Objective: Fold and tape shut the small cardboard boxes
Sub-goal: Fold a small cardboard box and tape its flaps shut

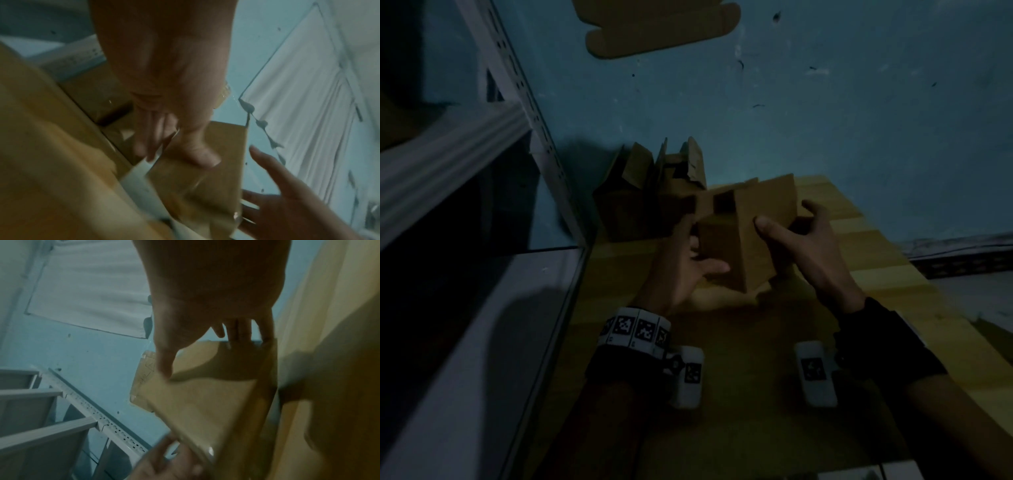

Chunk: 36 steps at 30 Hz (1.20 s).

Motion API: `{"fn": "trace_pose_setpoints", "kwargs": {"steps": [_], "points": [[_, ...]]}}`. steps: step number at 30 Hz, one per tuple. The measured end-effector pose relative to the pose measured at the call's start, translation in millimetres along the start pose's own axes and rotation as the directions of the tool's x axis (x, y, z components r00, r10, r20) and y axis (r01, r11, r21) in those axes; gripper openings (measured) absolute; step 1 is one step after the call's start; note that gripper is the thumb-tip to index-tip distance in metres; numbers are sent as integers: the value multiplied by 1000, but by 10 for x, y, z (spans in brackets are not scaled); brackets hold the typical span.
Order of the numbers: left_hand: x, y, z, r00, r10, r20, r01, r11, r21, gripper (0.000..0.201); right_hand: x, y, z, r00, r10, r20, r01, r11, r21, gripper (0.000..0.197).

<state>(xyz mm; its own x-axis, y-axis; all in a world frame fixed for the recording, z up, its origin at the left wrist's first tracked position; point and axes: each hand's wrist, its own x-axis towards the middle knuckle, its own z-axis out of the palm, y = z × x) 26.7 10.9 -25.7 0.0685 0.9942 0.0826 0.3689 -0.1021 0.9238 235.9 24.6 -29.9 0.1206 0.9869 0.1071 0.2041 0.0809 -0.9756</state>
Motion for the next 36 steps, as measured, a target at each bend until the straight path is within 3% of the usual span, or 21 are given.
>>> {"fn": "trace_pose_setpoints", "kwargs": {"steps": [2,4,7,13,15,18,21,25,31,36], "points": [[2,35,36,997,66,-44,-66,998,-7,79,11,-7,3,994,-14,107,12,1000,18,134],[0,71,66,984,151,-92,-142,985,102,82,19,18,53,975,-70,210,70,998,9,132],[-21,108,76,965,227,-132,-204,964,171,88,52,104,94,975,-131,177,139,990,-30,122],[-19,139,55,991,117,-65,-116,993,15,84,34,99,66,986,-152,67,143,981,129,102],[-8,160,78,996,58,-67,-59,998,-11,73,55,115,92,991,-130,-4,130,985,117,113],[0,198,106,996,-83,-44,73,980,-186,52,116,173,131,989,-124,-83,130,988,78,129],[-14,244,118,972,-233,14,225,920,-321,33,140,208,175,986,-120,-118,128,990,59,135],[-49,302,71,903,-403,146,429,844,-322,12,131,211,220,980,-151,-129,156,987,37,135],[-47,254,96,954,-266,-138,231,946,-229,10,153,200,284,980,-137,-147,145,989,40,141],[-55,264,78,964,-249,-92,213,934,-287,12,140,168,279,982,-81,-173,110,980,164,141]]}}
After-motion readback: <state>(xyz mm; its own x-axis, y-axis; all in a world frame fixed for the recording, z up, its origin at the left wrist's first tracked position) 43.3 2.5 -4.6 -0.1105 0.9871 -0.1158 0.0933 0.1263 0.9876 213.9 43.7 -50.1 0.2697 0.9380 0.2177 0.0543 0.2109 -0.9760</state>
